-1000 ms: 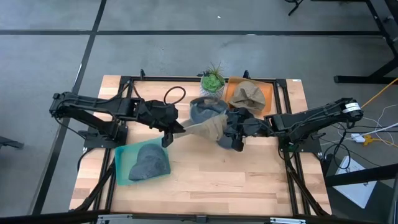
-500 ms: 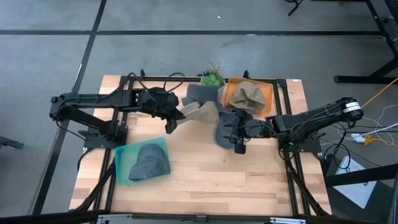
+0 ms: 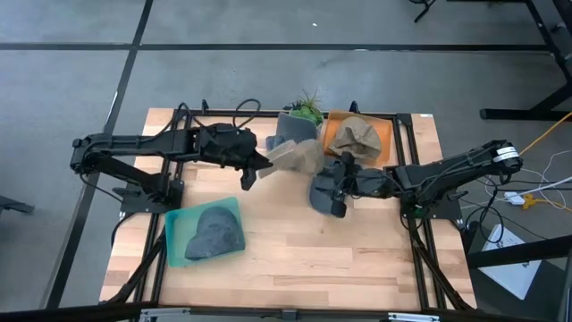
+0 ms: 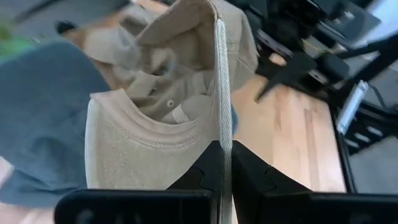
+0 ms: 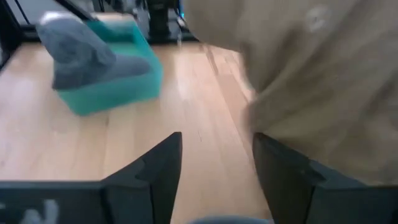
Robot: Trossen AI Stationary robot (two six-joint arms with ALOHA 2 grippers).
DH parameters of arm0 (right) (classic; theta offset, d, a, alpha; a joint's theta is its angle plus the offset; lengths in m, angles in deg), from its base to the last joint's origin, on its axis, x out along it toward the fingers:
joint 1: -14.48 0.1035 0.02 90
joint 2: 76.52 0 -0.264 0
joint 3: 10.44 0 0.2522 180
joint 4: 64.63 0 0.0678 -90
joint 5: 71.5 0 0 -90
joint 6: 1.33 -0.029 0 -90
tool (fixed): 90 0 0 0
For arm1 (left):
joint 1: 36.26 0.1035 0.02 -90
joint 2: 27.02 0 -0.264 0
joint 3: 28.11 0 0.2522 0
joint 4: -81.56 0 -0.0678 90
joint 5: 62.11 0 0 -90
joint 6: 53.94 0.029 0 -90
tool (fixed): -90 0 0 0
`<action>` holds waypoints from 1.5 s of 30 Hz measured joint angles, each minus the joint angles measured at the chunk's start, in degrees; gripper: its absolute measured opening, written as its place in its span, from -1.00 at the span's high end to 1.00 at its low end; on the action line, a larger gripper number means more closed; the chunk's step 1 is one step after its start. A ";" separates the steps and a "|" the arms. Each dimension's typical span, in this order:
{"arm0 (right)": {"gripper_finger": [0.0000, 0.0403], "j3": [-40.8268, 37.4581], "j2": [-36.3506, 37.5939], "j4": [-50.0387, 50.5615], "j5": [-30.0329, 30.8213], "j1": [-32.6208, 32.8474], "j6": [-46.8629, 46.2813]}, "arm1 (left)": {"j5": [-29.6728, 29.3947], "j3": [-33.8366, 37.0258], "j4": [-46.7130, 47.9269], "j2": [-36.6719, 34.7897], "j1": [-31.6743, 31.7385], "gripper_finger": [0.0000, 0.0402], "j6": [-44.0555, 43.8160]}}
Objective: Pick & Place hat
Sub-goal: Put the brown cap into the orange bin
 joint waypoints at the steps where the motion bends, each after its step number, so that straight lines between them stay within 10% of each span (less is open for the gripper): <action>1: 0.05 0.00 0.00 -0.86 -0.12 0.15 0.00 | -1.16 0.00 -0.29 -0.36 0.09 0.94 0.02; 45: 0.15 0.00 3.89 -6.07 18.04 1.30 5.37 | 8.26 -0.17 1.92 -6.07 -4.22 0.93 -8.00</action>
